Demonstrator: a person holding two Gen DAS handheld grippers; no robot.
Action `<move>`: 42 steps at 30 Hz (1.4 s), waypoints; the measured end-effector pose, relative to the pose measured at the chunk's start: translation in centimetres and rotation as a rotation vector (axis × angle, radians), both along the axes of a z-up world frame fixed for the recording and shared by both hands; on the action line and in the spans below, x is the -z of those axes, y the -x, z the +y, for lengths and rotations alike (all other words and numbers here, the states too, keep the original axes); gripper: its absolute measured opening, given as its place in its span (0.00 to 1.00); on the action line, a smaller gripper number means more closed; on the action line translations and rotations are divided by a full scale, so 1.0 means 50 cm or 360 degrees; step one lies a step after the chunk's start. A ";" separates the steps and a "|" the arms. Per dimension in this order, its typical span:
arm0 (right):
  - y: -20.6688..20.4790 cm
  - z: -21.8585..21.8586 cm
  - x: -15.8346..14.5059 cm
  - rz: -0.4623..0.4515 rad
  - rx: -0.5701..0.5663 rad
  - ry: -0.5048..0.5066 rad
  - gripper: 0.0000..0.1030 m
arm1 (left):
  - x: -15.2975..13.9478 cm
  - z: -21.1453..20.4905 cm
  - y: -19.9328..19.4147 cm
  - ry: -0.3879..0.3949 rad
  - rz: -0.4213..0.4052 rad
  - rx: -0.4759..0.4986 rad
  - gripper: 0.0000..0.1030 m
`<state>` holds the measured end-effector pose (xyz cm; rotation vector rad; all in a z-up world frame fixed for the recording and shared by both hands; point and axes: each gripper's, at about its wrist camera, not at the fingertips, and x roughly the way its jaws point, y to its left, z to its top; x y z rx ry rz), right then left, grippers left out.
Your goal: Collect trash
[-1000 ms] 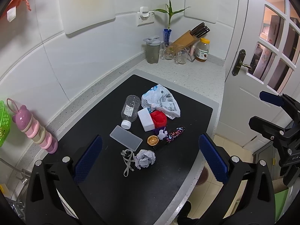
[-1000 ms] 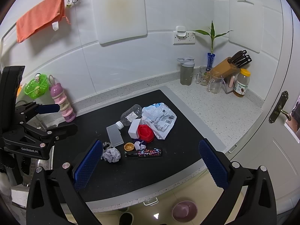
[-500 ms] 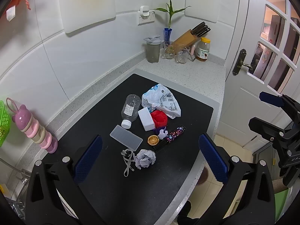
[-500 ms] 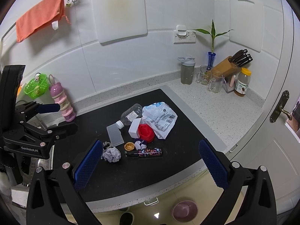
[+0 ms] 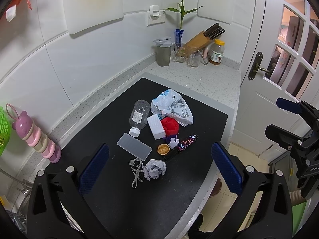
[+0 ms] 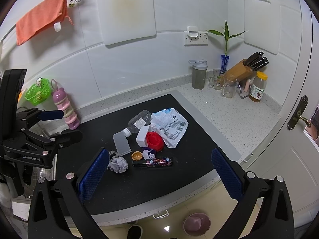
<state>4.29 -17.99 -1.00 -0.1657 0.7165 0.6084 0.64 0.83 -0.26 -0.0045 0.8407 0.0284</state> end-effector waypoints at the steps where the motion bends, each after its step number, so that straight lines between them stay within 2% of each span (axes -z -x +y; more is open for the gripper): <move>1: 0.000 0.001 0.000 0.0000 -0.0001 0.0000 0.95 | 0.002 0.001 -0.002 0.0002 0.0003 -0.0001 0.97; 15: -0.007 0.008 0.013 0.0022 -0.0001 0.0014 0.95 | 0.011 0.004 -0.013 0.0021 0.0018 -0.0002 0.97; 24: -0.036 0.008 0.036 0.0115 0.0035 -0.0005 0.95 | 0.043 0.026 -0.032 0.0079 0.0032 -0.0023 0.97; 33: -0.080 0.028 0.092 0.0161 0.0098 0.0058 0.95 | 0.172 0.112 -0.087 0.0169 0.0171 -0.0159 0.97; 42: -0.111 0.045 0.141 0.0242 0.0085 0.0113 0.95 | 0.326 0.108 -0.128 0.0161 0.0389 -0.0148 0.97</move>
